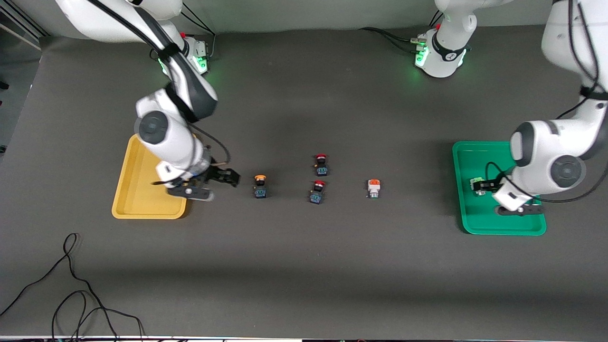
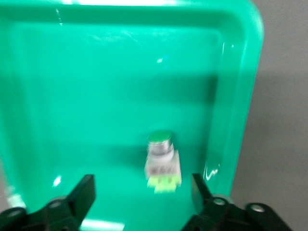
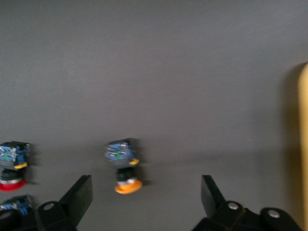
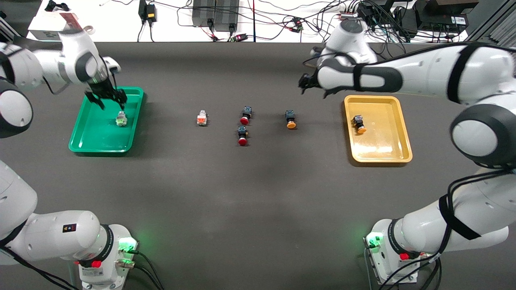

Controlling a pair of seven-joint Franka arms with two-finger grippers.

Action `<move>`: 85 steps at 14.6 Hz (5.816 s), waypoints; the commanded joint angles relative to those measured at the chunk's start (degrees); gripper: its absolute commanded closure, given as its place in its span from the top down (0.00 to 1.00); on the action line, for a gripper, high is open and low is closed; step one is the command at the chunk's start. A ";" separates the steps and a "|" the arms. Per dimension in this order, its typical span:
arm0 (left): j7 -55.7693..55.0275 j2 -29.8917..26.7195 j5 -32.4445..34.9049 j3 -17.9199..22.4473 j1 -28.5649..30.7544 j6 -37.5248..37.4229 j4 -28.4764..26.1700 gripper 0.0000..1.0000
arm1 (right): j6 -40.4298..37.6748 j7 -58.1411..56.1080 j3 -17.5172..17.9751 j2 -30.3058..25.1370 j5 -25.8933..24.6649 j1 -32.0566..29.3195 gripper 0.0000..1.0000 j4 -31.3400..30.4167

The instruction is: Place green and yellow buttons in trays

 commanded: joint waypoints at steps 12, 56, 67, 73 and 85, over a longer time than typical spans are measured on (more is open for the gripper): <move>-24.71 0.46 -7.86 -2.02 -26.83 -6.39 9.53 1.00 | 11.82 2.90 -6.31 15.69 -6.07 10.78 1.00 3.65; 8.83 0.03 3.48 -1.32 11.64 20.53 -13.24 0.22 | 6.47 -43.51 -18.79 0.23 0.26 -14.18 0.99 -12.52; 12.44 -4.19 0.76 -3.06 10.68 -26.19 18.19 1.00 | -21.88 -40.17 -15.54 -21.73 0.96 -13.57 1.00 -2.00; 12.36 -14.20 -3.81 -3.78 7.44 -36.42 20.78 1.00 | -39.99 -40.51 -15.62 -28.60 1.14 -14.00 1.00 9.95; 5.32 -21.42 -6.80 2.90 -13.94 -37.92 18.75 1.00 | -50.39 -40.25 -16.77 -27.82 5.53 -15.50 1.00 20.95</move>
